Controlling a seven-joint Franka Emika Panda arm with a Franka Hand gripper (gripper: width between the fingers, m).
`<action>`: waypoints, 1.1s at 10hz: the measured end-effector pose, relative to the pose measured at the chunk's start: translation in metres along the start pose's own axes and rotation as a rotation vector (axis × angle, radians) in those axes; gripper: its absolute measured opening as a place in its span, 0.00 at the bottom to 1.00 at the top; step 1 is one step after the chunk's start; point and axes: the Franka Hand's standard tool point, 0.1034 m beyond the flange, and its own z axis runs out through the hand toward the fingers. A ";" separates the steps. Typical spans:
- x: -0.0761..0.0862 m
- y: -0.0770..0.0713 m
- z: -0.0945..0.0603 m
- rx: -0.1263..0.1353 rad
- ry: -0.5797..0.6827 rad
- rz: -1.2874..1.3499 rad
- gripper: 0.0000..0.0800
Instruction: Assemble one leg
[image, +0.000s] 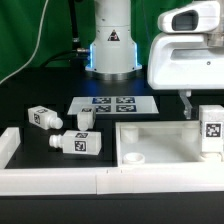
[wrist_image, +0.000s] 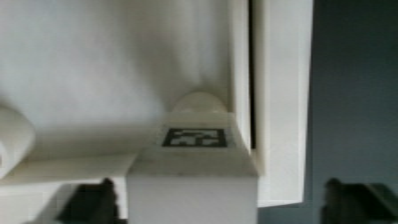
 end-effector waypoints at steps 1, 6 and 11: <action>0.000 0.000 0.000 0.000 0.000 0.010 0.56; 0.004 0.005 0.002 0.000 0.001 0.420 0.36; 0.007 0.008 0.003 0.063 -0.032 1.126 0.36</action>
Offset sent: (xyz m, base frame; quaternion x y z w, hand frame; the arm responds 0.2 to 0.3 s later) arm 0.0000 0.0000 0.0000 0.0000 0.0000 0.1296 0.9916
